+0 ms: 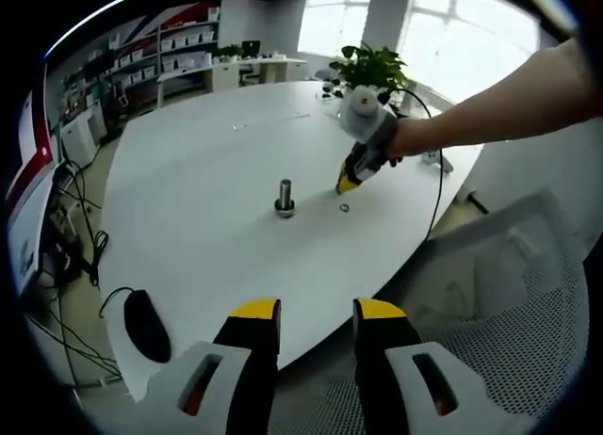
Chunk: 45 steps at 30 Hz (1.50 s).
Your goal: Place the washer onto the threaded stud by aligning its center hole with the stud, sliding it down to the base, and recovering from edge contact or off-axis alignment until the washer reaches the visible bottom stop.
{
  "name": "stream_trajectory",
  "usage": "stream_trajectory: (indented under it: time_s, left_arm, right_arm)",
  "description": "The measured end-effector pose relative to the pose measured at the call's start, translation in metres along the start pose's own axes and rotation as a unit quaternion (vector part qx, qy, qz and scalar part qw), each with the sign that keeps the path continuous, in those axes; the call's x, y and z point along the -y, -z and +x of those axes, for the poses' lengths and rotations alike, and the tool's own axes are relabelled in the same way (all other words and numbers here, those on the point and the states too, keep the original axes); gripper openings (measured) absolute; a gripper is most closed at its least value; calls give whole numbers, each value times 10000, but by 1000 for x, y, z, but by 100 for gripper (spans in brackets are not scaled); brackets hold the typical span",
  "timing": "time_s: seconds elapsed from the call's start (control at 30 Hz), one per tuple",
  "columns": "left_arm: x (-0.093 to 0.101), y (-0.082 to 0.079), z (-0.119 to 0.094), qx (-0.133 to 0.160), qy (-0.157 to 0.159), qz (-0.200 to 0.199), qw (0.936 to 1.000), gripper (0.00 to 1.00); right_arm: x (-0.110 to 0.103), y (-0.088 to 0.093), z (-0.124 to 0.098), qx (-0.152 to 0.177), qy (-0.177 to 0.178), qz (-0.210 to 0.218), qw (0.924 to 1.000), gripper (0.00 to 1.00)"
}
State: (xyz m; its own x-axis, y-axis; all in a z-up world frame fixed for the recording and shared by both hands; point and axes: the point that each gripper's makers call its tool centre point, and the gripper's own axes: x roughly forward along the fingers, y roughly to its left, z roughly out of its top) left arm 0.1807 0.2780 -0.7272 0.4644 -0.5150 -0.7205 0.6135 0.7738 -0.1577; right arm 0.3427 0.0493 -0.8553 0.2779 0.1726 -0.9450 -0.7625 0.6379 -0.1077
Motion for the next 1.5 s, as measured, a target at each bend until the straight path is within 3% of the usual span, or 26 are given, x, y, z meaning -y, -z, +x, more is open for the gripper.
stream_trajectory:
  time_s: [0.57,1.07,1.37,1.5]
  left_arm:
    - [-3,2,0,-64,-86,-3,9999,29]
    - [-3,0,-3,7,-143,107,9998,29]
    - [-1,-1,-3,20,-120,212,9997,28]
    - [-1,-1,-3,29,-112,241,9996,28]
  right_arm:
    - [0,0,-3,138,-51,155,9998,19]
    - [-8,24,-16,72,-32,411,9991,21]
    - [-21,25,-18,148,-98,513,9985,22]
    - [-32,28,-15,-14,-209,405,9990,24]
